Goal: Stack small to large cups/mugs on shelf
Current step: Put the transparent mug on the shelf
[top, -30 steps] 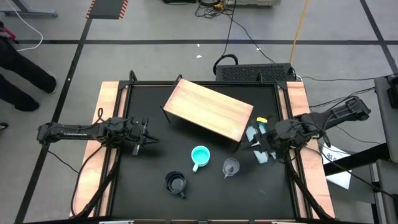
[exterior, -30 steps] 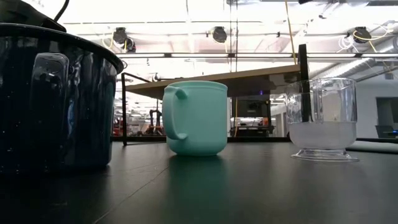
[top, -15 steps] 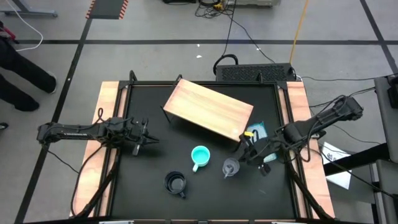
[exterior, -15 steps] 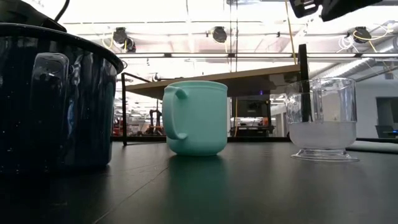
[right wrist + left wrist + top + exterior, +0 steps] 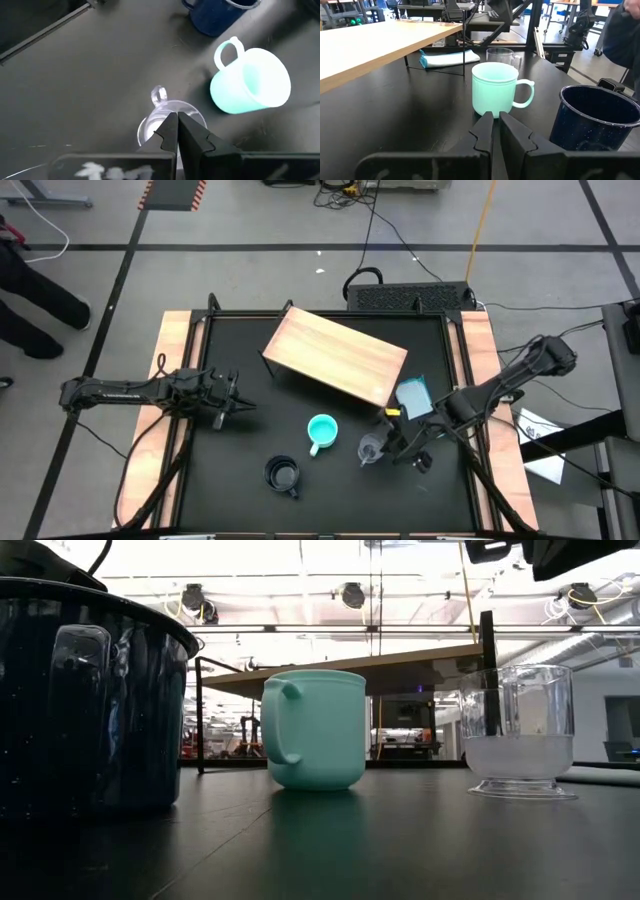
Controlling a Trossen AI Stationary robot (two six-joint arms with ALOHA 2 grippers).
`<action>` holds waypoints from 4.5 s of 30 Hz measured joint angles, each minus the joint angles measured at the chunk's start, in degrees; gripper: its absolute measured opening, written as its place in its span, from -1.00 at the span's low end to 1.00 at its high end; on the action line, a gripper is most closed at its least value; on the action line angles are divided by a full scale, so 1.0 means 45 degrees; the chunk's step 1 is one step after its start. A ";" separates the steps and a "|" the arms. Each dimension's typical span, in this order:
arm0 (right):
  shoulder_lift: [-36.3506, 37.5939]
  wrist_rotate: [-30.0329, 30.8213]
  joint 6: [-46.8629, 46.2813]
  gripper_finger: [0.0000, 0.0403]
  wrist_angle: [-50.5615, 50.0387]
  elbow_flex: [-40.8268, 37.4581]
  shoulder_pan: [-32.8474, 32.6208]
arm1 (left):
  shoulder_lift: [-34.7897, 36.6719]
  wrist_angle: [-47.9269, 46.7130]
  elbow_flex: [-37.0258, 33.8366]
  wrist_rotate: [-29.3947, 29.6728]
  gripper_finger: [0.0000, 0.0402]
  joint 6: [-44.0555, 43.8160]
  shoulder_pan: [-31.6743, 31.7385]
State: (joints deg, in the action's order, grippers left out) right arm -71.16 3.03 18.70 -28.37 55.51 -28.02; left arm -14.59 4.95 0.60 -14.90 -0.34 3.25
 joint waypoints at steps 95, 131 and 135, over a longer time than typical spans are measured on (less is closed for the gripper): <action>-0.3728 -0.1253 -0.1342 -0.38 -0.1660 0.1444 0.0478 | 0.0000 0.0005 0.0001 0.0000 -0.84 0.0005 -0.0004; -0.3748 -0.1248 -0.1225 -0.93 -0.0629 0.0792 0.0478 | 0.0000 0.0005 0.0005 0.0000 -0.84 0.0010 -0.0002; -0.3748 -0.1243 -0.0975 -0.98 -0.0634 0.0792 0.0478 | 0.0000 0.0001 0.0000 0.0000 -0.84 0.0006 0.0000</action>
State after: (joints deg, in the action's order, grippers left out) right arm -88.03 -2.57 14.32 -31.22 59.07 -25.87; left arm -14.59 4.96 0.60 -14.90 -0.31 3.25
